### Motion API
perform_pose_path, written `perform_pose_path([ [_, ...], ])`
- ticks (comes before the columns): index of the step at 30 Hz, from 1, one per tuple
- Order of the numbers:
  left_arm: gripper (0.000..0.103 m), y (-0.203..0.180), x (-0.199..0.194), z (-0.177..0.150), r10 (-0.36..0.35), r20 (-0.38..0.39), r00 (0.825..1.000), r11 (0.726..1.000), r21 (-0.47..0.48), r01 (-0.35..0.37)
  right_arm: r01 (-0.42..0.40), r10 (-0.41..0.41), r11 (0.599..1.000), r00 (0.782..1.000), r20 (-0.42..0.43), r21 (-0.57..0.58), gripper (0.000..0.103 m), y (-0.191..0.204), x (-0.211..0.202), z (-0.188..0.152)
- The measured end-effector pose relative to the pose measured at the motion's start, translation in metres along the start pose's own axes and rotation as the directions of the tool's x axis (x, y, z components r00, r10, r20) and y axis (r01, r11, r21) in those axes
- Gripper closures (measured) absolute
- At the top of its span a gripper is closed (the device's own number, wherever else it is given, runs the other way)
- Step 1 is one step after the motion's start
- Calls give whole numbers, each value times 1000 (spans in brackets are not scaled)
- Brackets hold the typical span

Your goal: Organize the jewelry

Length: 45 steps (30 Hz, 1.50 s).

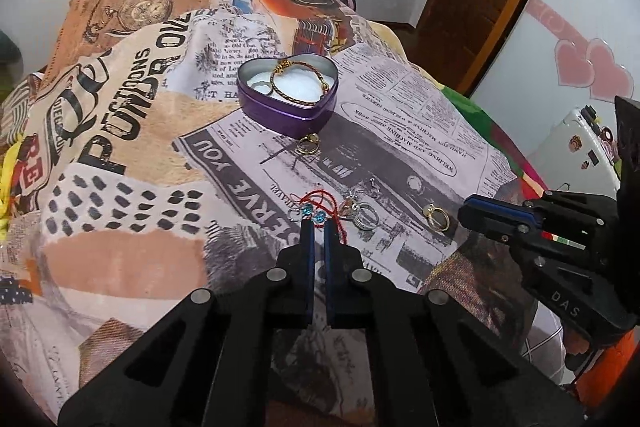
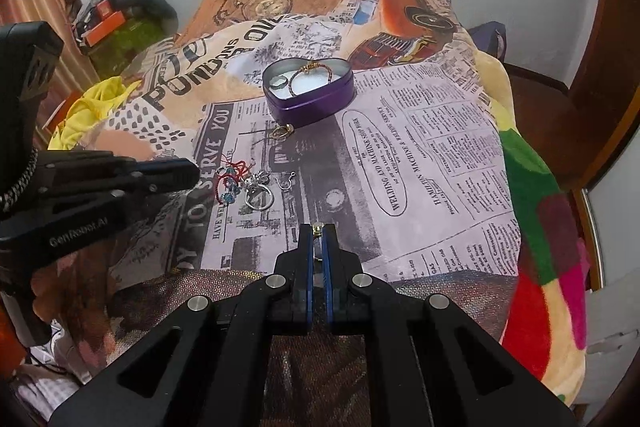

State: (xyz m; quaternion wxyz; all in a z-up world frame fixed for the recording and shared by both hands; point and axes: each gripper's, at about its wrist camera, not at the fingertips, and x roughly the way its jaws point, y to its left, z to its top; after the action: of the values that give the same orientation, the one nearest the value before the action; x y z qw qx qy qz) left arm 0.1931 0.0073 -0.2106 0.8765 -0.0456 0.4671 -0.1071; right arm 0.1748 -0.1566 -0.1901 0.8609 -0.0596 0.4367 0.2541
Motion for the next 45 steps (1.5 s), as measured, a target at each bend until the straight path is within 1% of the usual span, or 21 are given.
perform_pose_path([
  [1,101,0,0,0,-4,-6,1000,1000,2,4,-2,2,1000,1000,-14,7,93,-1,2,0],
  [2,101,0,0,-1,-8,-15,1000,1000,1,8,-2,3,1000,1000,-28,14,79,-3,5,-1],
  [3,101,0,1,-1,-13,-23,1000,1000,3,13,0,1,1000,999,-34,20,70,-4,7,-1],
  [4,99,-1,3,-2,-17,-30,999,1000,7,17,4,-3,1000,999,-34,27,53,-6,8,-2],
  [5,96,-3,5,-2,-17,-39,999,1000,12,18,9,-8,999,1000,-26,33,51,-7,10,-3],
  [8,91,-8,13,-4,-16,-56,998,999,28,18,22,-21,1000,998,-51,17,51,-6,18,-4],
  [11,90,-13,25,-5,-20,-84,996,999,37,23,31,-31,999,998,-49,-14,51,-4,23,-5],
  [16,90,-12,35,-1,-13,-81,997,999,28,15,30,-31,999,999,-34,-39,51,-1,29,-4],
  [18,90,-10,38,0,-14,-78,997,1000,15,15,30,-32,998,999,-26,-49,56,1,31,-3],
  [20,90,-8,38,0,-16,-77,997,1000,7,17,25,-26,998,999,-24,-54,73,2,33,-2],
  [21,90,-8,39,0,-16,-77,997,1000,6,17,18,-19,998,1000,-24,-55,77,3,34,-1],
  [22,92,-8,38,1,-15,-74,997,1000,4,16,10,-12,999,1000,-24,-53,86,3,35,0],
  [23,95,-8,38,0,-8,-71,997,1000,3,9,6,-7,999,1000,-26,-48,86,2,36,1],
  [25,97,-7,37,0,3,-67,998,1000,3,-3,3,-3,999,1000,-22,-36,86,2,36,2],
  [27,97,-6,35,0,0,-64,998,1000,-5,0,7,-7,999,1000,-20,-33,86,3,34,2],
  [30,97,-5,30,-1,6,-54,999,1000,-10,-6,-8,8,1000,1000,-22,-19,86,3,30,1],
  [37,97,-3,5,3,14,-1,1000,1000,-9,-14,1,-1,1000,1000,-18,-13,86,6,21,2],
  [45,97,1,-29,15,11,72,997,1000,-14,-10,12,-12,1000,999,36,-10,86,12,-1,14],
])
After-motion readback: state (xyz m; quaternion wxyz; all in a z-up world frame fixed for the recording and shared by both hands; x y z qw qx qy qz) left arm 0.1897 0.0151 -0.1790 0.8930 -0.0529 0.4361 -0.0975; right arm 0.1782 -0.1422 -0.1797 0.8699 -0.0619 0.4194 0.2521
